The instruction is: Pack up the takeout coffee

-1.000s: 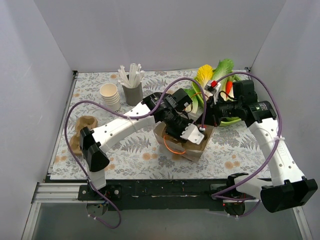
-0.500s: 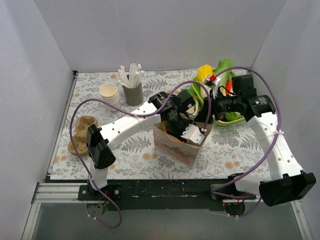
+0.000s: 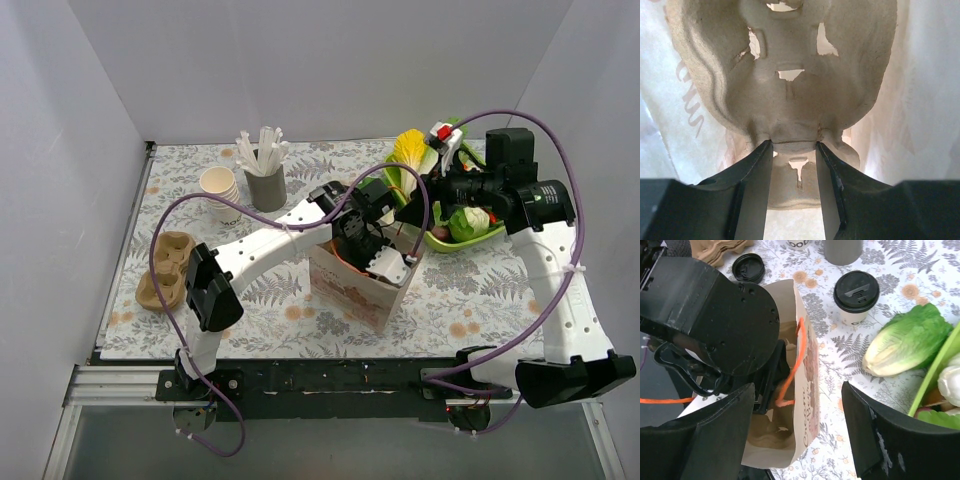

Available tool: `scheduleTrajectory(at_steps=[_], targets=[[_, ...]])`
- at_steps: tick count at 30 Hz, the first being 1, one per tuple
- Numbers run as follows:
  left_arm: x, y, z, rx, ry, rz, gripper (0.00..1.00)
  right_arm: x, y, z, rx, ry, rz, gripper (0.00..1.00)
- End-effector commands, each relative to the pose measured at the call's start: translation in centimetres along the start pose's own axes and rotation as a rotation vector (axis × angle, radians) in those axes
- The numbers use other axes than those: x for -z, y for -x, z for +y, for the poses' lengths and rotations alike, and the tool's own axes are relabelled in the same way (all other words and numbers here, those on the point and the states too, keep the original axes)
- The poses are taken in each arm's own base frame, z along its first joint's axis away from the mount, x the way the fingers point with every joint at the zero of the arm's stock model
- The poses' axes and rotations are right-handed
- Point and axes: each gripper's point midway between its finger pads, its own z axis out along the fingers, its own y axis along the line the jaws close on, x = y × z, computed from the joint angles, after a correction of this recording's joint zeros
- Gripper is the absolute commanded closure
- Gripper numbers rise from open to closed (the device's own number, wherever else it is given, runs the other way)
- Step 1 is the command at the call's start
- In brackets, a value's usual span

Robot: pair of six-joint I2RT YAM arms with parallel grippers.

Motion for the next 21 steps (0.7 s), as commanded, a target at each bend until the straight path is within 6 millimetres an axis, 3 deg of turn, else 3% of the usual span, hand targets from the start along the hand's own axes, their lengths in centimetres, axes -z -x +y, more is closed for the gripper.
scheduleTrajectory(at_steps=[1,5,12,21], targets=[[1.9,-0.2,0.2,-0.009,0.023,0.001,1.00,2.9,2.5,0.0,0.116,-0.121,-0.077,0.21],[2.3,-0.1,0.3,0.055,0.030,-0.027,1.00,4.7,4.0,-0.9,0.203,-0.229,-0.133,0.14],[2.4,0.0,-0.1,0.129,0.020,-0.065,1.00,5.3,3.4,-1.5,0.166,-0.254,-0.136,0.13],[0.9,-2.7,-0.9,0.163,-0.012,0.035,1.00,6.9,5.3,-2.4,0.186,-0.311,-0.212,0.13]])
